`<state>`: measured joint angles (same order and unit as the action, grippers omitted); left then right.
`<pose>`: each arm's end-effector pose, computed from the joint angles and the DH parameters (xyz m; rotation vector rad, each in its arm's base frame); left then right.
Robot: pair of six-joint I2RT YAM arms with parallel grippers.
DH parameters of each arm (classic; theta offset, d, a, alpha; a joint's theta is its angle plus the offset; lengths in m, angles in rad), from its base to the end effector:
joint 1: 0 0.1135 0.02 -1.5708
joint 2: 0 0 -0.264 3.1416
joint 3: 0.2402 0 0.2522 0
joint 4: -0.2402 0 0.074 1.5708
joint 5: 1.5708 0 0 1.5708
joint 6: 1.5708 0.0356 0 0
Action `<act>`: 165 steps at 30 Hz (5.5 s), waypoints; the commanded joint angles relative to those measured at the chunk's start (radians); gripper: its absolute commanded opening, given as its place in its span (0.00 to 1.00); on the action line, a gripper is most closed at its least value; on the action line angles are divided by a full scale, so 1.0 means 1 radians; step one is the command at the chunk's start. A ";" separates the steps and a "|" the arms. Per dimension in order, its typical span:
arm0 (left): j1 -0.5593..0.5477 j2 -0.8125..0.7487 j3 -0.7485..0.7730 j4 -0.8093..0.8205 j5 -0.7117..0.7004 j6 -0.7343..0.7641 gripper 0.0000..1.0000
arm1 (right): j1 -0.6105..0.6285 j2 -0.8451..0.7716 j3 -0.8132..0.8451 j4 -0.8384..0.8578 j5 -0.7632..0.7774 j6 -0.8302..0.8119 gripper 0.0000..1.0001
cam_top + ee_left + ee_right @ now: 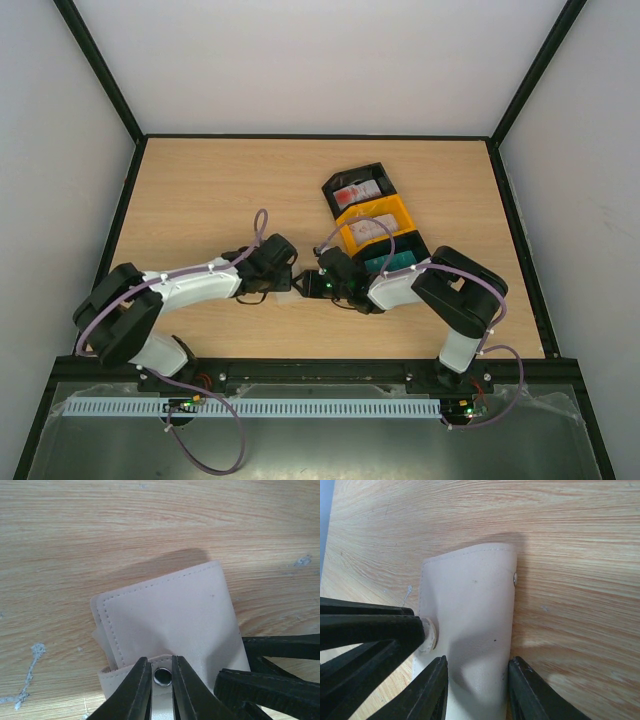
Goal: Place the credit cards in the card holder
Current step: Close the card holder at the center of the board.
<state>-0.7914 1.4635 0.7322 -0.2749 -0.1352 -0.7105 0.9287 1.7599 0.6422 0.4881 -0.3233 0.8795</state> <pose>0.1950 -0.1905 0.1647 0.0544 2.6123 -0.3877 0.1813 0.2614 0.1154 -0.2696 2.5018 1.2554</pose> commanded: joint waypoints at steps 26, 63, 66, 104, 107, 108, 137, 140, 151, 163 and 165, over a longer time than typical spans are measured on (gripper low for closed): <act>-0.001 -0.016 -0.033 0.036 0.074 -0.011 0.08 | 0.004 0.066 -0.040 -0.161 0.018 0.013 0.34; 0.060 0.118 -0.069 0.384 0.617 0.156 0.47 | -0.020 -0.397 -0.037 -0.565 0.500 0.066 0.47; 0.029 0.127 -0.045 0.388 0.606 0.144 0.49 | -0.026 -0.399 -0.027 -0.591 0.488 0.021 0.47; -0.351 -0.094 -0.263 0.041 -0.087 -0.334 0.51 | -0.133 0.061 0.239 -0.509 0.116 -0.238 0.44; -0.277 -0.129 -0.282 0.055 -0.089 -0.304 0.50 | -0.130 0.109 0.263 -0.511 0.088 -0.271 0.43; -0.256 -0.143 -0.286 0.058 -0.091 -0.294 0.49 | -0.128 0.124 0.272 -0.515 0.085 -0.282 0.42; 0.087 -0.151 -0.487 0.607 0.344 -0.229 0.46 | 0.106 -0.021 0.203 -0.791 0.444 -0.032 0.33; 0.087 -0.107 -0.477 0.629 0.362 -0.192 0.44 | 0.106 -0.050 0.261 -0.878 0.582 -0.009 0.38; 0.124 -0.070 -0.454 0.672 0.401 -0.150 0.35 | 0.164 -0.088 0.357 -0.962 0.530 -0.065 0.50; 0.150 -0.183 -0.521 0.614 0.299 -0.228 0.30 | 0.262 0.087 0.517 -1.098 0.586 -0.092 0.55; 0.152 -0.198 -0.524 0.604 0.296 -0.230 0.30 | 0.267 0.103 0.526 -1.124 0.609 -0.087 0.53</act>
<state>-0.6506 1.2907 0.2352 0.4164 0.2066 -0.9264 1.1816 1.8286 1.1328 -0.5171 0.2115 0.7990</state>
